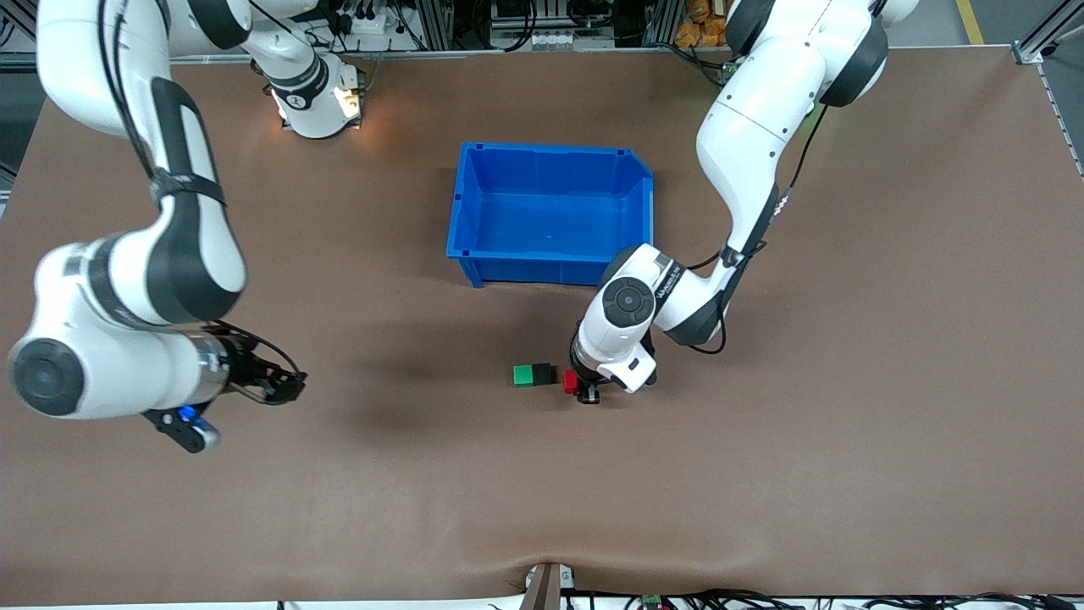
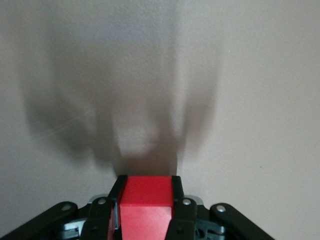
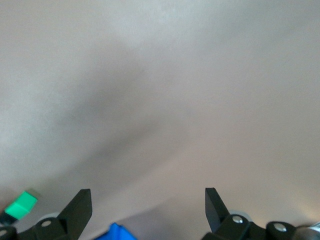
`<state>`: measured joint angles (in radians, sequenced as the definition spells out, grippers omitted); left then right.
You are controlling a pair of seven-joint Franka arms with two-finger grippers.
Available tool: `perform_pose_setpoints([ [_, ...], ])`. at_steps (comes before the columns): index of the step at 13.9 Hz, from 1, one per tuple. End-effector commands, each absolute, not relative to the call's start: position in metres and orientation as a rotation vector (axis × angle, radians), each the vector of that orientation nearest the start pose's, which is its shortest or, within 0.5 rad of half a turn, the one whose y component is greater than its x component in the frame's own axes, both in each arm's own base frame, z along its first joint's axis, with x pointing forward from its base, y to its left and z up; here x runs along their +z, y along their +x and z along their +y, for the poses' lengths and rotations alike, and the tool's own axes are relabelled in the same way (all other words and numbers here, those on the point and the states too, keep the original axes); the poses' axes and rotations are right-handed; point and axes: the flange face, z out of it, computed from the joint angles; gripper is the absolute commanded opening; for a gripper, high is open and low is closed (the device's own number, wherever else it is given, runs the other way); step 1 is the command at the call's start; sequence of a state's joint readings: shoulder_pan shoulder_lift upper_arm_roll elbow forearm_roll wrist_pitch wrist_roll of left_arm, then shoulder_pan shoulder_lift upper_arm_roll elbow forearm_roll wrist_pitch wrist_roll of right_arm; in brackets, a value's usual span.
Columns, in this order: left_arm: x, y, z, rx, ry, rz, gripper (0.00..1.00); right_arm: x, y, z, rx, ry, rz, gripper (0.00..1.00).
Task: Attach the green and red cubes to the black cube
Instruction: 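Open the right gripper and withdraw it from the green cube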
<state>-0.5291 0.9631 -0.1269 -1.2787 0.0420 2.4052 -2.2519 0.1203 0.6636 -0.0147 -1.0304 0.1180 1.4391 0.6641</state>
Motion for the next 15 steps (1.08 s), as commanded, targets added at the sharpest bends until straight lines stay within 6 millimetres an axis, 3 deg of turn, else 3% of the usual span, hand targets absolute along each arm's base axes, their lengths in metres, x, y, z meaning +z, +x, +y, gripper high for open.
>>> perform_pose_setpoints([
  [1, 0.18, 0.623, -0.457, -0.074, 2.005, 2.178, 0.0, 0.493, 0.684, 0.045, 0.424, -3.014, 0.636, 1.0],
  [3, 0.174, 0.62, -0.458, -0.081, 2.012, 2.184, 0.0, 0.54, 0.666, 0.022, 0.365, -3.037, 0.401, 1.0],
  [5, 0.172, 0.619, -0.459, -0.086, 2.015, 2.184, 0.0, 0.592, 0.639, 0.014, 0.295, -3.105, 0.206, 1.0],
  [7, 0.171, 0.616, -0.462, -0.089, 2.021, 2.18, 0.0, 0.612, 0.614, 0.01, 0.313, -3.131, 0.07, 1.0],
  [10, 0.172, 0.615, -0.465, -0.108, 2.013, 2.185, 0.0, 0.618, 0.581, 0.005, 0.266, -3.136, 0.07, 1.0],
  [12, 0.171, 0.611, -0.467, -0.13, 2.017, 2.202, 0.0, 0.605, 0.563, 0.004, 0.172, -3.143, 0.056, 1.0],
  [15, 0.169, 0.609, -0.467, -0.134, 2.029, 2.21, 0.0, 0.597, 0.562, -0.001, 0.149, -3.138, 0.089, 1.0],
])
